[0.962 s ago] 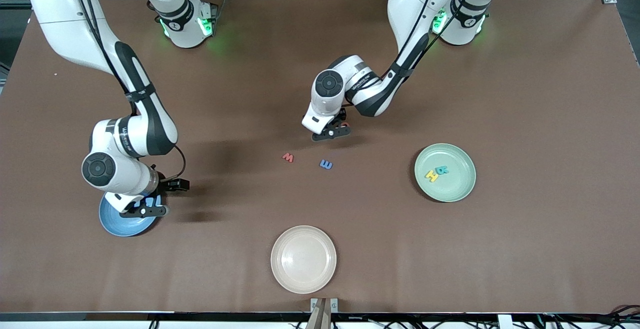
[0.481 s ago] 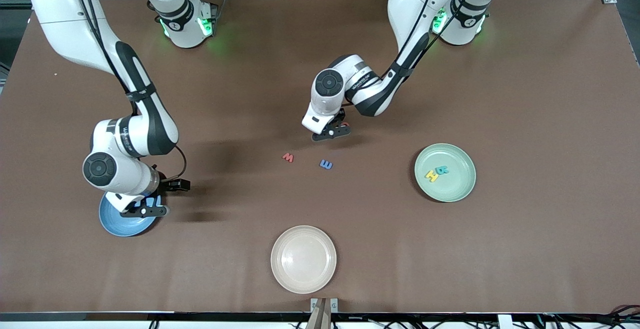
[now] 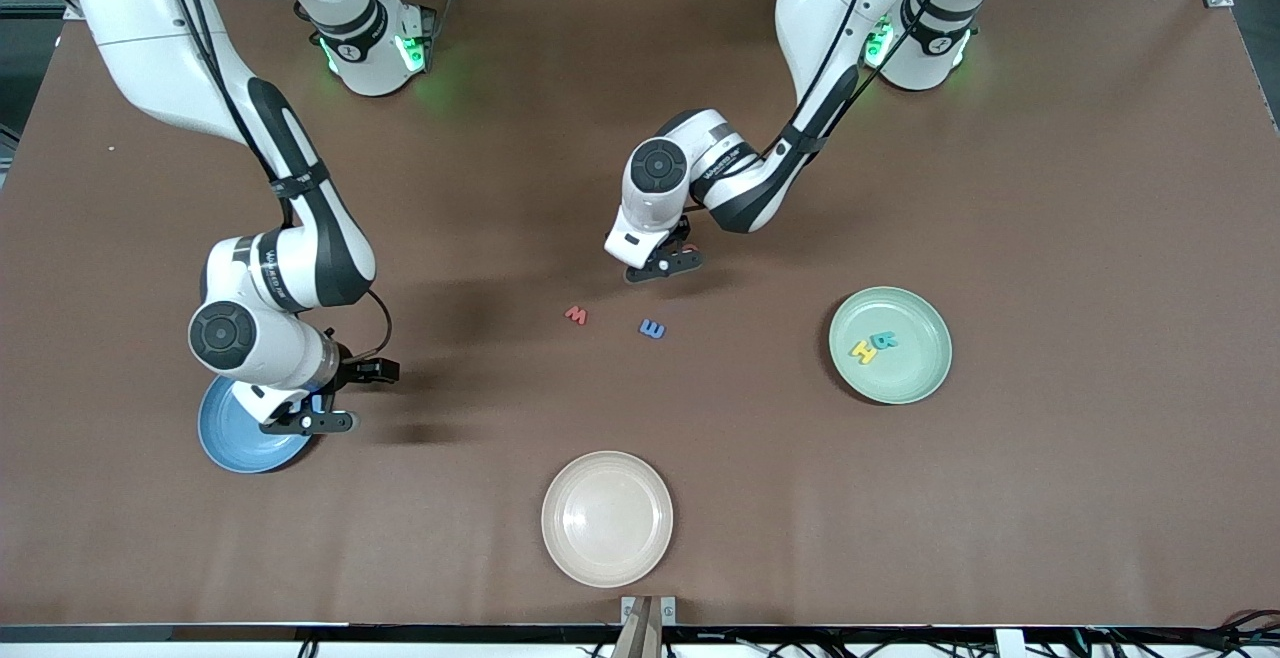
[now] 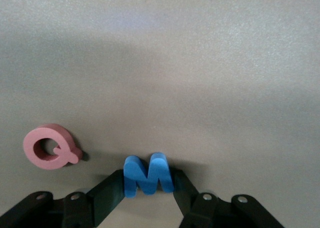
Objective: Sort upper and lower case letters into plates
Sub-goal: 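Drop the blue M in the green plate while the right gripper reaches letters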
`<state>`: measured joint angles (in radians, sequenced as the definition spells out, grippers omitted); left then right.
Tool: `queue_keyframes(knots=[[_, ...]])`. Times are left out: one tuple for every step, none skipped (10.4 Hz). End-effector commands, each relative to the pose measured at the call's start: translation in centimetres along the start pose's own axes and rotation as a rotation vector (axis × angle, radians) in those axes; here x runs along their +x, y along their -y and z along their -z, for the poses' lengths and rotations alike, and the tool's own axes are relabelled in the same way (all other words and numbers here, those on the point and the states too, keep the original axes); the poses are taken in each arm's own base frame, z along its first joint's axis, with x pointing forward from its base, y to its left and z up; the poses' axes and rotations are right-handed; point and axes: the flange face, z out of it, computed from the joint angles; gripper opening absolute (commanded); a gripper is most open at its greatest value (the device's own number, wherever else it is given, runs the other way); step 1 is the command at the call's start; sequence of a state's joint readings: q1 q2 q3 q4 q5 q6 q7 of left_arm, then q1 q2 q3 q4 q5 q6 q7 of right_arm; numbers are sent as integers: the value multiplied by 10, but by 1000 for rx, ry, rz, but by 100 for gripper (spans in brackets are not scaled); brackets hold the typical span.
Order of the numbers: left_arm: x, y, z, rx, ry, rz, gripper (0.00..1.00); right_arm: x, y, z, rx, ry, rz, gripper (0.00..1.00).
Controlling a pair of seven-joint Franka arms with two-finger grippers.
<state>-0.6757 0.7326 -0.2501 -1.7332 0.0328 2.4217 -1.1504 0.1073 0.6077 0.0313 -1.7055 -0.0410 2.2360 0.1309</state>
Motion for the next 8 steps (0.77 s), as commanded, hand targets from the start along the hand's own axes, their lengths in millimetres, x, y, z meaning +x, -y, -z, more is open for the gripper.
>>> queue_keyframes(knots=[[4, -6, 17, 32, 25, 28, 2, 0, 7, 11, 14, -5, -12, 100], [4, -8, 25, 48, 33, 26, 2, -1, 16, 12, 16, -6, 2, 100], [5, -7, 29, 54, 35, 27, 2, -1, 21, 13, 16, -8, 9, 100], [4, -7, 34, 60, 35, 24, 2, 0, 28, 15, 16, -14, 19, 100], [6, -7, 39, 61, 34, 24, 2, -1, 41, 17, 16, -19, 36, 100], [18, 0, 52, 67, 33, 33, 2, -2, 50, 18, 18, -23, 36, 100], [30, 8, 63, 77, 40, 34, 2, -3, 60, 18, 25, -23, 36, 100], [47, 18, 73, 80, 44, 28, 2, -2, 67, 20, 41, -29, 35, 100]])
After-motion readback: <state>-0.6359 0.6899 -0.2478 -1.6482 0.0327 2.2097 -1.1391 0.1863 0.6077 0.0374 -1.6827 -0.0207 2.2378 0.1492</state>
